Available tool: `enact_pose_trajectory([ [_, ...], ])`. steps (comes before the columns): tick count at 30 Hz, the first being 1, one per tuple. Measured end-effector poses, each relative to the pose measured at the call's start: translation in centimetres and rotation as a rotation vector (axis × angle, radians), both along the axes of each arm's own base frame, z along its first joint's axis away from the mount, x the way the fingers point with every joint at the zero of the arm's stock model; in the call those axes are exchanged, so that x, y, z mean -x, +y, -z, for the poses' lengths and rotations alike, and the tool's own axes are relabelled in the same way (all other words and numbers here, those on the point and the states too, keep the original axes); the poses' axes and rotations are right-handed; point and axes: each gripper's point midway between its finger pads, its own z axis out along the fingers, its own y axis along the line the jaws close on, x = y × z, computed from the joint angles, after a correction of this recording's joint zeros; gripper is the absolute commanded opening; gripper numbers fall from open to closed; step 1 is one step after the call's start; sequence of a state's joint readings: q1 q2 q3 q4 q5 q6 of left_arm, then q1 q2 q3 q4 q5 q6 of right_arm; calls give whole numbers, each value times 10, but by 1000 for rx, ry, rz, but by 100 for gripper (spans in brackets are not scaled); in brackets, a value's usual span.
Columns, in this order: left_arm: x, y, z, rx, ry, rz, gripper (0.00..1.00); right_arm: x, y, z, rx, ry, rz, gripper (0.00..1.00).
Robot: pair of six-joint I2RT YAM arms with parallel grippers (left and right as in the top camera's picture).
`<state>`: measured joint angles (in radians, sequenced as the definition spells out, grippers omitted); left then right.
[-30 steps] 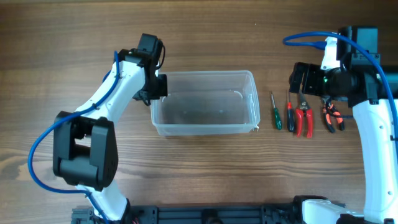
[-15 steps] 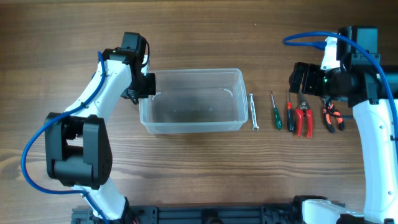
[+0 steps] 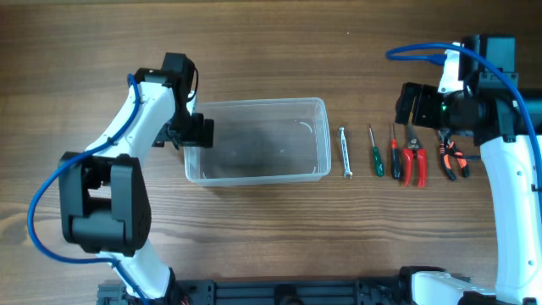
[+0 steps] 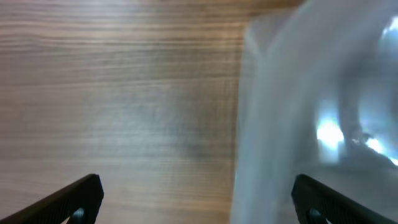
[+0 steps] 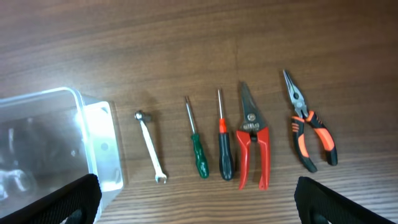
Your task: Pack container
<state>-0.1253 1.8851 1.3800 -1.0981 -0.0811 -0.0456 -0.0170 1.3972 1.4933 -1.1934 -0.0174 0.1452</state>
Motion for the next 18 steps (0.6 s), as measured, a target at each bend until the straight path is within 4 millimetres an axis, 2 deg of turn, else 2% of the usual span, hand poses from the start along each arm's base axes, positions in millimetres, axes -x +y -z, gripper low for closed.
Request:
enact_pose_trajectory([
  [2, -15, 2, -35, 10, -90, -11, 100, -1, 0, -1, -7, -5, 13, 100],
  [4, -32, 6, -99, 29, -265, -26, 100, -3, 0, -2, -8, -14, 16, 100],
  [6, -29, 16, -166, 50, -455, -83, 100, -7, -3, -3, 5, -30, 23, 100],
  [7, -22, 24, -185, 55, -507, -123, 100, -9, -5, -5, 19, -40, 31, 100],
  [8, -15, 32, -196, 58, -535, -162, 100, -11, -12, -6, 52, -52, 49, 100],
  [9, -4, 47, -209, 54, -566, -231, 100, -21, -27, -14, 128, -102, 95, 100],
  [10, -1, 55, -214, 50, -581, -265, 100, -25, -36, -18, 163, -125, 121, 100],
  [13, 4, 71, -218, 41, -595, -331, 100, -43, -67, -29, 240, -219, 214, 100],
  [14, 4, 73, -217, 41, -595, -338, 100, -51, -90, -29, 277, -238, 259, 100],
  [15, 4, 73, -218, 41, -596, -339, 100, -54, -102, -26, 301, -231, 268, 100],
  [16, 4, 73, -217, 41, -595, -339, 100, -59, -119, -14, 338, -193, 262, 100],
  [18, 4, 73, -218, 42, -596, -342, 100, -57, -151, 32, 383, -32, 250, 99],
])
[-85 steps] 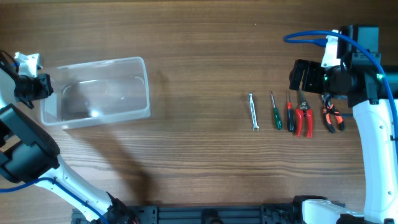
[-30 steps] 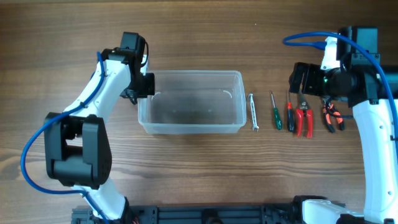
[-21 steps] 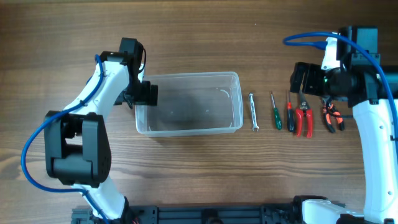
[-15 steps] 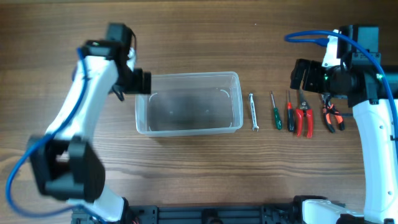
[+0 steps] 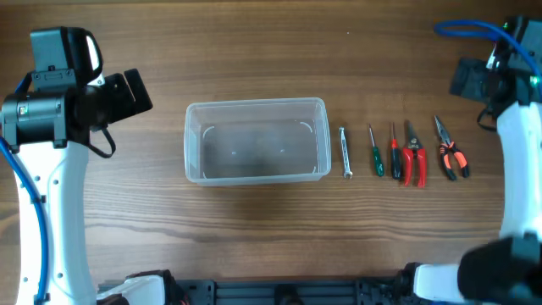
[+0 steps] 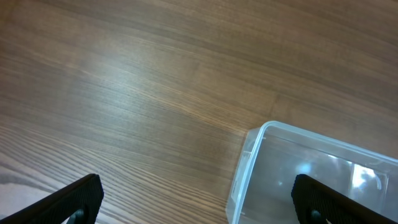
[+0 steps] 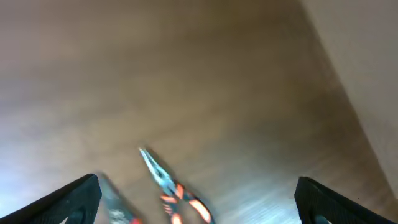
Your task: Pack container
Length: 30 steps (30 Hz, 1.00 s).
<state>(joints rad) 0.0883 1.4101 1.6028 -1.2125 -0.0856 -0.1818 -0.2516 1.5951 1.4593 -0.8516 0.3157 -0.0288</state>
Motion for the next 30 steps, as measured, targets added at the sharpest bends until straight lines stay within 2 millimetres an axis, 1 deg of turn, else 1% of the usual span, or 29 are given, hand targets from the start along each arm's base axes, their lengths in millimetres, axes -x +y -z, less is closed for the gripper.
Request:
enact_pose_trajectory([
  [1, 0, 0, 0, 0, 0, 0, 100, 4, -11, 23, -7, 82, 1, 99],
  [2, 0, 0, 0, 0, 0, 0, 100, 10, -16, 41, -21, 156, -10, 98],
  [3, 0, 0, 0, 0, 0, 0, 100, 20, -20, 73, -65, 271, -33, 96],
  [4, 0, 0, 0, 0, 0, -1, 100, 26, -20, 89, -92, 328, -49, 95],
  [5, 0, 0, 0, 0, 1, 0, 100, 33, -16, 100, -115, 381, -64, 91],
  [6, 0, 0, 0, 0, 0, -1, 100, 36, -9, 117, -159, 436, -93, 86],
  [8, 0, 0, 0, 0, 1, -1, 100, 39, 4, 132, -229, 477, -144, 84],
  [10, 0, 0, 0, 0, 1, -1, 100, 46, 15, 143, -294, 520, -177, 79],
  [11, 0, 0, 0, 0, 0, -1, 100, 53, 18, 149, -305, 543, -179, 79],
  [12, 0, 0, 0, 0, 1, -1, 100, 57, 19, 154, -311, 556, -180, 76],
  [15, 0, 0, 0, 1, 0, -1, 100, 74, 26, 182, -332, 588, -183, 73],
  [17, 0, 0, 0, 1, 1, -1, 100, 77, 28, 192, -332, 583, -179, 67],
  [18, 0, 0, 0, 2, 1, -3, 100, 74, 26, 195, -323, 563, -178, 60],
  [20, 0, 0, 0, 2, 0, -4, 100, 84, 30, 207, -333, 581, -172, 51],
  [22, 0, 0, 0, 2, 0, -4, 100, 83, 30, 209, -336, 568, -163, 47],
  [24, 0, 0, 0, 2, 0, -4, 100, 82, 30, 209, -335, 562, -159, 32],
  [25, 0, 0, 0, 2, 0, -4, 100, 80, 30, 209, -334, 556, -156, 27],
  [26, 0, 0, 0, 2, 0, -4, 100, 79, 30, 210, -335, 547, -151, 27],
  [28, 0, 0, 0, 2, 0, -4, 100, 78, 30, 211, -338, 536, -142, 22],
  [29, 0, 0, 0, 2, 0, -4, 100, 78, 31, 211, -343, 529, -132, 17],
  [30, 0, 0, 0, 2, 0, -4, 100, 76, 31, 211, -344, 522, -130, 8],
])
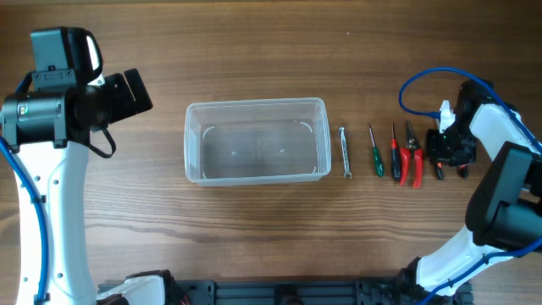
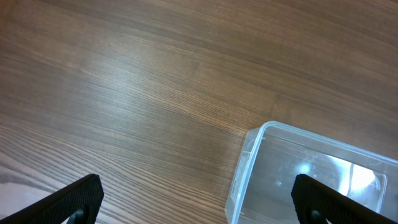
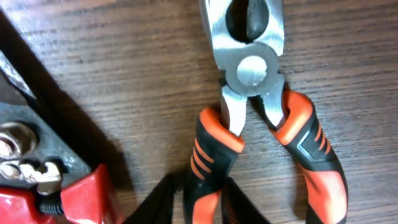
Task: Pack container
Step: 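Grasp the orange-black needle-nose pliers with the right gripper, then carry the pliers over the container and release them inside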
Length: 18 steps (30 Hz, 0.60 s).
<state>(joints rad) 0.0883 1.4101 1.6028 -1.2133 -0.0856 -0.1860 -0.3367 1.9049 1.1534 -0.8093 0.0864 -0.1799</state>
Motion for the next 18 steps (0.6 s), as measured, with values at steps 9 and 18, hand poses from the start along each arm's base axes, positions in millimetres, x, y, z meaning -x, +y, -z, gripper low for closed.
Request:
enact_pose_trajectory([
  [9, 0, 0, 0, 0, 0, 0, 100, -2, 4, -10, -28, 5, 128, 4],
  [18, 0, 0, 0, 0, 2, 0, 100, -78, 147, -279, -313, -618, -118, 4],
])
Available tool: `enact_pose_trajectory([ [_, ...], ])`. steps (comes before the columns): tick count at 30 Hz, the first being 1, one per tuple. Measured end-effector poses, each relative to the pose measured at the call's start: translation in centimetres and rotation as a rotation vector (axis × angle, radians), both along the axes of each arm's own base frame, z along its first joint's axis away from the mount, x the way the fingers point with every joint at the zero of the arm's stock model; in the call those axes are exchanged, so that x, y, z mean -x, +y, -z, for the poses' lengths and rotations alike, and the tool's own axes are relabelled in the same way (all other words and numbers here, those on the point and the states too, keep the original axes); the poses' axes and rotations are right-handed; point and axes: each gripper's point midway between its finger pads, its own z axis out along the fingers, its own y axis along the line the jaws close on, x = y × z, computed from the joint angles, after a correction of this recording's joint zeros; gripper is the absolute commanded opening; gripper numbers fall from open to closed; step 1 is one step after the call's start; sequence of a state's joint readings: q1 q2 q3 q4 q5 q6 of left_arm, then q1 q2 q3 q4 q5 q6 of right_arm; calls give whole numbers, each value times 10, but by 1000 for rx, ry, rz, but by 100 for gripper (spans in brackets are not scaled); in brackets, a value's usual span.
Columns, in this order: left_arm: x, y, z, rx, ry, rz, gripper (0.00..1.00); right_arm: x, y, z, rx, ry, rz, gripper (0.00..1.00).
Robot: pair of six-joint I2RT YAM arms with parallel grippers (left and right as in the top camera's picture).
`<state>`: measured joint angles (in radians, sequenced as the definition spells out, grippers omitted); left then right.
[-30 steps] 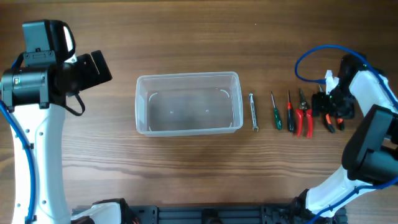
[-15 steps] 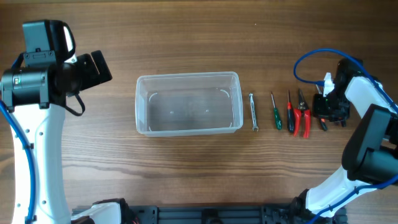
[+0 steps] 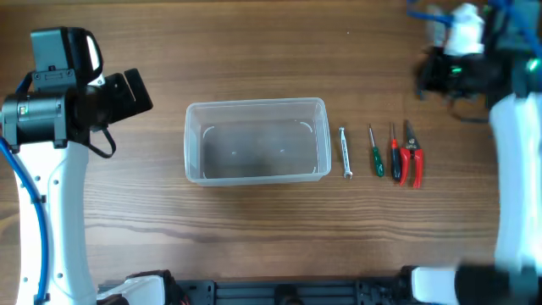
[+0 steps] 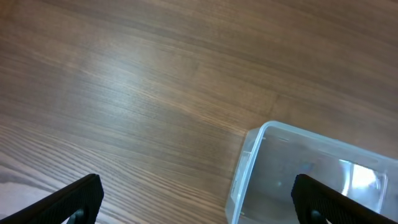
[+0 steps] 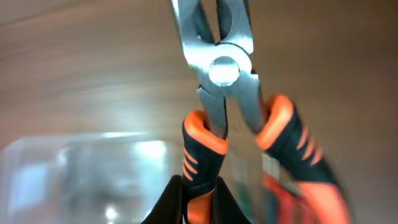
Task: Pack container
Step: 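Carry the pliers over the container and release them inside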
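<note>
The clear plastic container (image 3: 257, 141) stands in the middle of the table with nothing in it. In the right wrist view, the orange-and-black pliers (image 5: 224, 81) hang in the air, and my right gripper (image 5: 198, 199) is shut on one of their handles. From overhead the right gripper (image 3: 430, 74) is blurred, high at the back right. My left gripper (image 3: 135, 91) is open and holds nothing, up to the left of the container (image 4: 311, 177).
A row of tools lies right of the container: a small wrench (image 3: 345, 152), a green screwdriver (image 3: 373, 152), a red-and-black screwdriver (image 3: 394, 152) and red snips (image 3: 412, 159). The wooden table (image 3: 254, 229) runs all round.
My right gripper was down on the table, shut on the pliers' handle at the right end of the row. Now it holds them up in the air at the back right. The left arm has not moved.
At first my left gripper stood open at the container's left wall and the right was open over the tool row. Then both arms were drawn back to the sides. Then the right gripper shut on the pliers on the table, and now holds them aloft.
</note>
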<state>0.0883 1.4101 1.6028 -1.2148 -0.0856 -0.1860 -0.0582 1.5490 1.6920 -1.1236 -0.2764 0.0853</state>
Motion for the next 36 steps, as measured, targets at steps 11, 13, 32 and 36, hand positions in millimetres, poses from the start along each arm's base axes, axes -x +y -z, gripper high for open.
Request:
enact_pose_trajectory([
  [11, 0, 0, 0, 0, -2, 0, 100, 96, 302, 80, 317, -122, -1159, 4],
  [13, 0, 0, 0, 0, -2, 0, 100, 81, 305, 135, 378, -31, -1171, 4],
  [32, 0, 0, 0, 0, -2, 0, 100, 27, 318, 218, 597, -192, -1503, 4],
  [36, 0, 0, 0, 0, -2, 0, 100, 20, 310, 218, 595, -182, -1478, 51],
])
